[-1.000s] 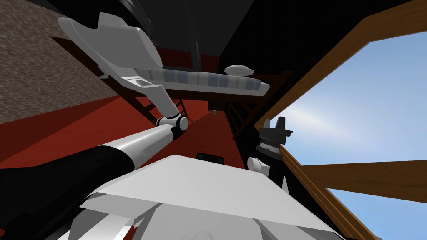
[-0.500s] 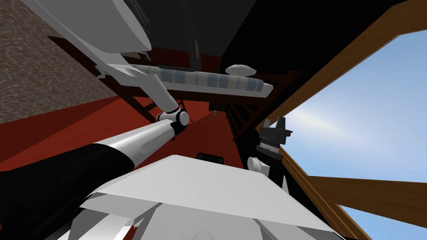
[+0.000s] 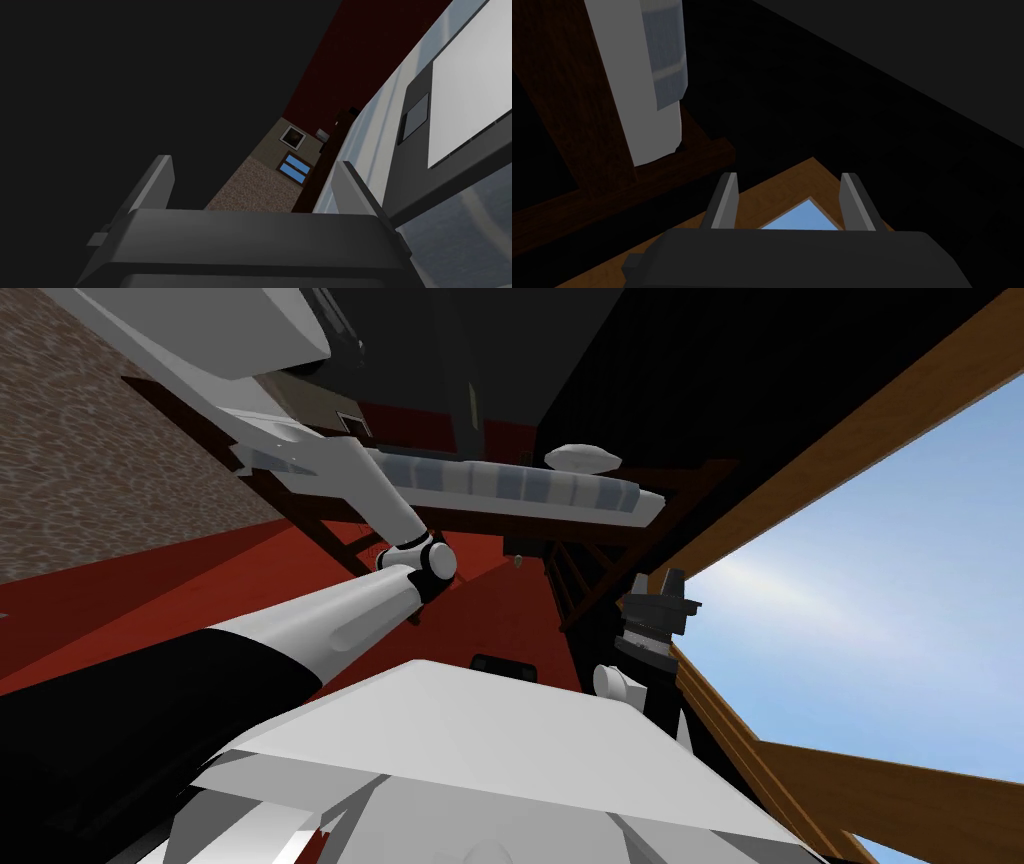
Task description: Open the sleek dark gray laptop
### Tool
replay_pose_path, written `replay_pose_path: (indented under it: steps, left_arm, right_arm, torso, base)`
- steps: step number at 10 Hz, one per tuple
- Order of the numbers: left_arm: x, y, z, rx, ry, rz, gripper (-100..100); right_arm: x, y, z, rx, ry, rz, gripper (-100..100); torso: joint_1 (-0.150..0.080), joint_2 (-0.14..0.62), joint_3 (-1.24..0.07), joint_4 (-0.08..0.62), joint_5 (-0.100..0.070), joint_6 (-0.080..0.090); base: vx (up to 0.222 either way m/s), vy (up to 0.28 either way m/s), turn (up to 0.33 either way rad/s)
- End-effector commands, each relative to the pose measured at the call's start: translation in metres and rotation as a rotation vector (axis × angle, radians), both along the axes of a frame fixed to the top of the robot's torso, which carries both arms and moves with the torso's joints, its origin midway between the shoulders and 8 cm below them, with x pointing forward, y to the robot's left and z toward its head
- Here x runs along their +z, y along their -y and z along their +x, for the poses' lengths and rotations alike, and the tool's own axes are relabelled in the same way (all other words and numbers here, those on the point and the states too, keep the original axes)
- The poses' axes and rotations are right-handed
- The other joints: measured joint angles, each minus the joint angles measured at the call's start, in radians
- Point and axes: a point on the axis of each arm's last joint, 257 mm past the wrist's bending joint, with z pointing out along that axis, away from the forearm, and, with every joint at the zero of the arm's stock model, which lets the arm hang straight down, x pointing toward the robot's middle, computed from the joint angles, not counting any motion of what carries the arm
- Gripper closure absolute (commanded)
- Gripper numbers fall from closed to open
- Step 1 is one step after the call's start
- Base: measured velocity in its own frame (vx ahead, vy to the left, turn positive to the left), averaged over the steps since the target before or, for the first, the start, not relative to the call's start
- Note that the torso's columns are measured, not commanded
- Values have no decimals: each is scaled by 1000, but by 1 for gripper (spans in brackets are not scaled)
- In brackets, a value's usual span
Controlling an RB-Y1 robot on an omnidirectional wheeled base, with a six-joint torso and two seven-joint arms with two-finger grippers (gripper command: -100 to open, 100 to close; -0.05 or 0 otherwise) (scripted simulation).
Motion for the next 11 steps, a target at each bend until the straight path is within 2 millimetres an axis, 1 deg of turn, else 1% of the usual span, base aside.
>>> replay_pose_path:
  steps: [1,2,3,4,5,7,8,9,10,11]
  left_arm:
    - [-3,1,7,-56,-39,-76,-100]
    - [-5,1,8,-59,-48,-79,-100]
    - [-5,1,12,-100,-61,-132,-100]
    - [-9,4,14,-109,-79,-139,-100]
    - [-8,5,17,-148,-88,-186,-100]
    - [-13,9,19,-162,-114,-195,-100]
    - [-12,14,22,-208,-128,-241,-100]
    - [-16,16,23,-215,-146,-246,-100]
    - [-14,21,25,-259,-154,-286,-100]
    - [-20,24,27,-267,-178,-292,-100]
  right_arm:
    - [0,0,0,0,0,0,0]
    - [0,0,0,0,0,0,0]
    - [0,0,0,0,0,0,0]
    - [0,0,0,0,0,0,0]
    - [0,0,0,0,0,0,0]
    - [0,0,0,0,0,0,0]
    - [0,0,0,0,0,0,0]
    - [0,0,0,0,0,0,0]
    - [0,0,0,0,0,0,0]
    - [0,0,0,0,0,0,0]
  torso:
    - [-2,-1,-1,0,0,0]
    - [0,0,0,0,0,0]
    - [3,3,2,1,1,0]
    - [3,3,2,1,1,-1]
    - [2,2,1,1,0,0]
    - [-1,0,0,0,0,0]
    - [1,3,2,1,0,0]
    - [1,2,2,1,0,-1]
    - [0,2,1,1,0,0]
    - [0,-1,0,0,0,0]
  base:
    - [110,-65,66]
    - [50,-20,-13]
    - [85,-37,108]
    - [96,-40,71]
    - [113,-50,122]
    - [82,-45,26]
    - [81,-36,119]
    - [93,-57,69]
    - [125,-54,86]
    - [112,-44,58]
